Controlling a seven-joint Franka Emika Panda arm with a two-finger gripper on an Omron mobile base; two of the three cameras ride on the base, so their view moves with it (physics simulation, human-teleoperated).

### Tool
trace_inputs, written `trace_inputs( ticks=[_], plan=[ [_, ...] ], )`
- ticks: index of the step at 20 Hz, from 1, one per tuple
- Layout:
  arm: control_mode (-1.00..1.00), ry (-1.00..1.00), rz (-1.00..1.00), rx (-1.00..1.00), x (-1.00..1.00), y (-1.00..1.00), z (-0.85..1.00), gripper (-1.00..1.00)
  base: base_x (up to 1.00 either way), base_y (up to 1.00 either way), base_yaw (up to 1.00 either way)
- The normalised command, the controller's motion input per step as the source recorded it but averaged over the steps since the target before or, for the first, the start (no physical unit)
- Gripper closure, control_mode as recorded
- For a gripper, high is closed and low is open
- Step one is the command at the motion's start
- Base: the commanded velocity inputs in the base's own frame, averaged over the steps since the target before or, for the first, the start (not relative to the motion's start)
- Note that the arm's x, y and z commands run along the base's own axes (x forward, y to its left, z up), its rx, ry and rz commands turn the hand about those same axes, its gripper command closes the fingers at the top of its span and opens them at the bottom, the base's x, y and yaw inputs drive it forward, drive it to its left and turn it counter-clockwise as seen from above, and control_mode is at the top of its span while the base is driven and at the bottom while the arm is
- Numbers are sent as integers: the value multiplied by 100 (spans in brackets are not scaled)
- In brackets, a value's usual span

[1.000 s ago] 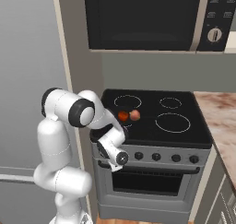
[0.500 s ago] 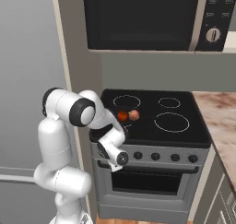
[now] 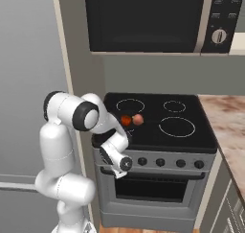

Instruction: Place the pan on the front left burner on the stove. Then place the tomato and the onion in the pan and turn on the front left burner.

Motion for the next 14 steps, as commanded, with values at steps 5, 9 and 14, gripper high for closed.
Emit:
trace_inputs(
  ticks=[5, 9, 14],
  plan=[
    [-100, -4, 16, -44, 0, 98, -33, 100, 0, 0, 0],
    [-100, -3, 15, -41, 1, 91, -30, 100, 0, 0, 0],
    [-100, 0, 10, -22, 1, 90, -12, 100, 0, 0, 0]
  ],
)
